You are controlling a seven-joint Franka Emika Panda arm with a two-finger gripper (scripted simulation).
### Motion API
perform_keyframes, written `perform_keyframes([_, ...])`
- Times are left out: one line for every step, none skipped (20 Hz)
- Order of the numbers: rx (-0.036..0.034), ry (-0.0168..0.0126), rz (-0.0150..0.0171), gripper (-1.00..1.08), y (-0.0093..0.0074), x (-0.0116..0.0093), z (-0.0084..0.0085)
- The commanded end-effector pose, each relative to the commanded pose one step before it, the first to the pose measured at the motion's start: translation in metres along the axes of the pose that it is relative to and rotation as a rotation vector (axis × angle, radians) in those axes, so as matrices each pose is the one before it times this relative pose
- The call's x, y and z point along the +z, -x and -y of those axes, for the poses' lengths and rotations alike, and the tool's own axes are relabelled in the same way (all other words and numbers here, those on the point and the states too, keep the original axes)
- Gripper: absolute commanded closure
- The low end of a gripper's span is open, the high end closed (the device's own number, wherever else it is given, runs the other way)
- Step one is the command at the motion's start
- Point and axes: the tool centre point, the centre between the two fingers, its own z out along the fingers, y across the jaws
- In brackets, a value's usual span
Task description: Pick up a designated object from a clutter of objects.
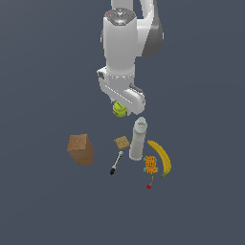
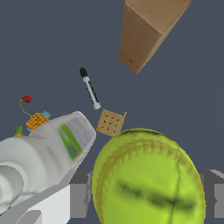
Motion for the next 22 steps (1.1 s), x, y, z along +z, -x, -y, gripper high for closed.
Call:
perform_keyframes([0.00048, 0.00015, -0.00107, 1.08, 0.01034, -0.02537, 0.00608])
perform_keyframes([0.0, 0.0, 0.0, 1.08, 0.00397, -0.00973, 0.00259])
perform_keyframes([0.0, 0.0, 0.0, 1.08, 0.00397, -0.00972, 0.00261])
perform_keyframes([0.0, 0.0, 0.0, 1.08, 0.00397, -0.00973, 0.00264])
perform_keyframes([0.0, 0.0, 0.0, 1.08, 0.00396, -0.00974, 0.00268])
perform_keyframes([-0.00058, -0.00036, 0.0007, 1.08, 0.00393, -0.00963, 0.0028])
perform_keyframes([0.0, 0.0, 0.0, 1.08, 0.00385, -0.00952, 0.00271])
perform_keyframes([0.0, 0.0, 0.0, 1.08, 0.0037, -0.00919, 0.00266])
perform_keyframes([-0.00026, -0.00039, 0.00051, 1.08, 0.00343, -0.00873, 0.00251])
perform_keyframes([0.0, 0.0, 0.0, 1.08, 0.00331, -0.00826, 0.00246])
perform_keyframes([-0.00026, -0.00038, 0.00051, 1.08, 0.00301, -0.00777, 0.0023])
perform_keyframes([0.0, 0.0, 0.0, 1.08, 0.00288, -0.00731, 0.00227])
perform_keyframes([-0.00022, -0.0004, 0.00052, 1.08, 0.00254, -0.00681, 0.00209])
perform_keyframes([0.0, 0.0, 0.0, 1.08, 0.00244, -0.00633, 0.00207])
perform_keyframes([-0.00011, -0.00029, 0.00037, 1.08, 0.00213, -0.00586, 0.00187])
perform_keyframes([0.0, 0.0, 0.0, 1.08, 0.00204, -0.00537, 0.00181])
perform_keyframes([-0.00014, -0.00042, 0.00053, 1.08, 0.00168, -0.00488, 0.00153])
perform_keyframes([0.0, 0.0, 0.0, 1.08, 0.00164, -0.00437, 0.00151])
perform_keyframes([-0.00007, -0.0003, 0.00038, 1.08, 0.00131, -0.00388, 0.00126])
perform_keyframes([0.0, 0.0, 0.0, 1.08, 0.00123, -0.00336, 0.00122])
perform_keyframes([0.0, 0.0, 0.0, 1.08, 0.00101, -0.00285, 0.00108])
perform_keyframes([0.0, 0.0, 0.0, 1.08, 0.00079, -0.00234, 0.00094])
